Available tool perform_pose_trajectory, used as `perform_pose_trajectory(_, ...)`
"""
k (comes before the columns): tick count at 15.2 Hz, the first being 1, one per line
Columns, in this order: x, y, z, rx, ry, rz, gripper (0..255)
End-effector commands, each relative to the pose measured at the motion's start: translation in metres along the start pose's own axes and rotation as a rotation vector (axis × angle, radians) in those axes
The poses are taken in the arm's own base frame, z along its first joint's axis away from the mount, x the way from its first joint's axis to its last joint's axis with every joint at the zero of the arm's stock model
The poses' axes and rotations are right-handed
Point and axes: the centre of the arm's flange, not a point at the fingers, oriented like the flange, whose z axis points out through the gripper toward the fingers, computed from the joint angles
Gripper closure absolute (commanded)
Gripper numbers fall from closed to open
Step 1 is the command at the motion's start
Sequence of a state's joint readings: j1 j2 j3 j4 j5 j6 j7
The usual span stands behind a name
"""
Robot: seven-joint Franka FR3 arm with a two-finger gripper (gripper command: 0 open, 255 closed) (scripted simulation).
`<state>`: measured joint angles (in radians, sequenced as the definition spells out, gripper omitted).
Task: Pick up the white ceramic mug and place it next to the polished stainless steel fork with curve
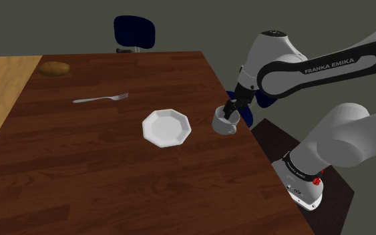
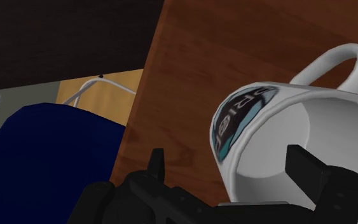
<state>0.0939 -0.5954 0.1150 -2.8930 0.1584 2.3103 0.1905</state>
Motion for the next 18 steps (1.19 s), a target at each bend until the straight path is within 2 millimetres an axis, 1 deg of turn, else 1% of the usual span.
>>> perform_pose_trajectory(1,0.0,0.0,0.001,0.0,0.001,0.0,0)
perform_pose_trajectory(6,0.0,0.0,0.001,0.0,0.001,0.0,0)
perform_pose_trajectory(7,0.0,0.0,0.001,0.0,0.001,0.0,255)
perform_pose_trajectory(16,0.0,0.0,0.001,0.0,0.001,0.0,255)
perform_pose_trajectory(18,0.0,-0.001,-0.009,0.0,0.001,0.0,255)
